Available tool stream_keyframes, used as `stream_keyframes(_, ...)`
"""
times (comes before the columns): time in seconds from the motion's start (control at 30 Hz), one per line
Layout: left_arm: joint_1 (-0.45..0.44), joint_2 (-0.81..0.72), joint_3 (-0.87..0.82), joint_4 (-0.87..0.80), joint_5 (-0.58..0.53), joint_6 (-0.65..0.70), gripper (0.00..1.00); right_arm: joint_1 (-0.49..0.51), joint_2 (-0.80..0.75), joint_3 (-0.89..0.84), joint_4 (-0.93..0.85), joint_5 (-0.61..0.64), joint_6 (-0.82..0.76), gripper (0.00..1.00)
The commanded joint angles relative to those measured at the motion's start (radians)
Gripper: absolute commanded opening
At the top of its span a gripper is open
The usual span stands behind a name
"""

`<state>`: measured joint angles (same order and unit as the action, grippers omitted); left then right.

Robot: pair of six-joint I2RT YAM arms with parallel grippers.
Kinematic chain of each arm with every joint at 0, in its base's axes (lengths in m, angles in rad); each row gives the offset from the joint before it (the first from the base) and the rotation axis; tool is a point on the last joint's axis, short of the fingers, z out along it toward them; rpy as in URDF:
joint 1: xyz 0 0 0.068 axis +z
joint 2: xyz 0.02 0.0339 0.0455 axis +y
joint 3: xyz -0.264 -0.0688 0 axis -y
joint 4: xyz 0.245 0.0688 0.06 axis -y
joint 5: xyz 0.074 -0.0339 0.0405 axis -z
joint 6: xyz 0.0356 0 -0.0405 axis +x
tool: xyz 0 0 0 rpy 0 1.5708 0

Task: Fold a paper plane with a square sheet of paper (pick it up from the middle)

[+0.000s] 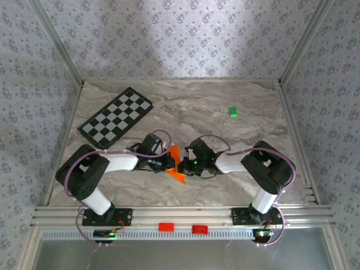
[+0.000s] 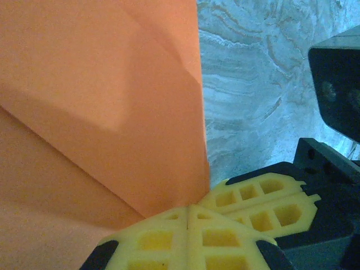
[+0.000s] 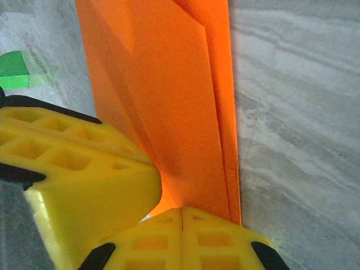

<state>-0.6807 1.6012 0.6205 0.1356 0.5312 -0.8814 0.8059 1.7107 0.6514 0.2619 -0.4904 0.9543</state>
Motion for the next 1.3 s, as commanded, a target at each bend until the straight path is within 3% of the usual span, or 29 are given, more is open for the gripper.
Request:
stream_keyframes(0.0, 0.01, 0.046, 0.022, 0.027, 0.023, -0.01, 0.0, 0.016, 0.063, -0.062, -0.172, 0.061, 0.008, 0.0)
stream_keyframes(0.2, 0.033, 0.121, -0.007, 0.029, -0.028, -0.021, 0.0, 0.015, 0.069, -0.065, -0.165, 0.057, 0.008, 0.0)
stream_keyframes(0.47, 0.149, 0.11, 0.058, -0.097, -0.079, 0.06, 0.0, 0.015, 0.07, -0.085, -0.161, 0.057, 0.004, 0.0)
stream_keyframes(0.73, 0.253, 0.147, 0.132, -0.136, -0.027, 0.102, 0.0, 0.014, 0.072, -0.111, -0.149, 0.046, -0.002, 0.0)
stream_keyframes(1.03, 0.209, -0.027, 0.081, -0.109, 0.046, 0.092, 0.0, 0.011, 0.065, -0.104, -0.161, 0.044, -0.002, 0.0)
stream_keyframes(1.27, 0.188, 0.086, 0.133, -0.054, 0.118, 0.119, 0.0, 0.006, 0.061, -0.106, -0.17, 0.049, -0.006, 0.0)
